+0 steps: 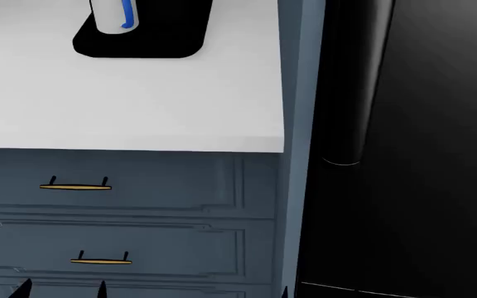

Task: Pick the mug from under the coffee machine dispenser and place it on the counter.

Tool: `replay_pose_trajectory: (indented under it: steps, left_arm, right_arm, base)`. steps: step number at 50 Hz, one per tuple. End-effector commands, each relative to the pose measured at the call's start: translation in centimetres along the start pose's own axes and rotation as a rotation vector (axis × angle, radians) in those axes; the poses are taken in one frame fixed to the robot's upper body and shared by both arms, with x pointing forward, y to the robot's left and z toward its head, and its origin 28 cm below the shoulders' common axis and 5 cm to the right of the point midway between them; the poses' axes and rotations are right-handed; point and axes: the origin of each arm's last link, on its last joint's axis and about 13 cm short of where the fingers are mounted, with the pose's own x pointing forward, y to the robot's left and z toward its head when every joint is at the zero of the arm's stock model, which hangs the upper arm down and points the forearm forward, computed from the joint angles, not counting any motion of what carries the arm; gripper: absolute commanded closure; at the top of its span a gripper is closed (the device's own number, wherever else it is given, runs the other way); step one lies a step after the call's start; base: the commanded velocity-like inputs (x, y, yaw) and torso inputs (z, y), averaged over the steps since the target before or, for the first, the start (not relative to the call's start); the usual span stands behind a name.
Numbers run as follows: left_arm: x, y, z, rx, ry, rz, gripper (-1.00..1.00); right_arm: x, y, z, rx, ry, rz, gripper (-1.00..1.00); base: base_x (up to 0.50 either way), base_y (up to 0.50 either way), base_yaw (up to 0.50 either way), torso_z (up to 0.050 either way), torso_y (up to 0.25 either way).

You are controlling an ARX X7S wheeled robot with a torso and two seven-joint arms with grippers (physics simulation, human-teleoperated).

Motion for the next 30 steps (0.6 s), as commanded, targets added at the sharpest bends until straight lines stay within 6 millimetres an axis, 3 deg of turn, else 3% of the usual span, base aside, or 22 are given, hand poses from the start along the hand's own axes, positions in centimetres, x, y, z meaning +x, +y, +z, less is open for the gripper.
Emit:
replay_pose_trajectory:
  steps: [1,2,4,10,15,20,30]
  left_arm:
    - [0.0,0.2,0.0,0.0,0.0,0.011,-1.0]
    - [-0.1,-0.2,-0.1,0.094,0.007,-0.018,-1.0]
    - [-0.2,-0.6,0.1,-0.103,0.001,-0.134,-1.0]
    - [-0.2,-0.8,0.0,-0.019,0.043,-0.105,-1.0]
    - [-0.4,-0.5,0.4,-0.013,0.036,-0.08,-1.0]
    - [-0.5,-0.2,1.1,-0.006,0.005,-0.054,-1.0]
    - [-1.2,1.0,2.8,0.004,-0.049,0.013,-1.0]
  right_arm:
    - [0.0,0.0,0.0,0.0,0.0,0.0,-1.0]
    - [-0.1,0.0,0.1,-0.012,-0.011,-0.005,-1.0]
    - [-0.3,0.0,0.3,-0.043,-0.028,-0.002,-1.0]
    - [-0.4,-0.1,0.9,-0.006,-0.017,-0.027,-1.0]
    - [-0.4,-0.1,1.2,-0.008,-0.024,-0.021,-1.0]
    - [-0.4,0.1,1.5,-0.02,-0.037,-0.004,-1.0]
    - [-0.7,0.4,2.3,-0.027,-0.053,0.028,-1.0]
  base:
    - [0.0,0.0,0.0,0.0,0.0]
    - [0.0,0.0,0.0,0.0,0.0]
    - [0.0,0.0,0.0,0.0,0.0]
    - [0.0,0.0,0.0,0.0,0.0]
    - [-0.46,0.04,0.0,0.0,0.0]
    - [-0.41,0.41,0.0,0.0,0.0]
    - [-0.1,0.5,0.0,0.0,0.0]
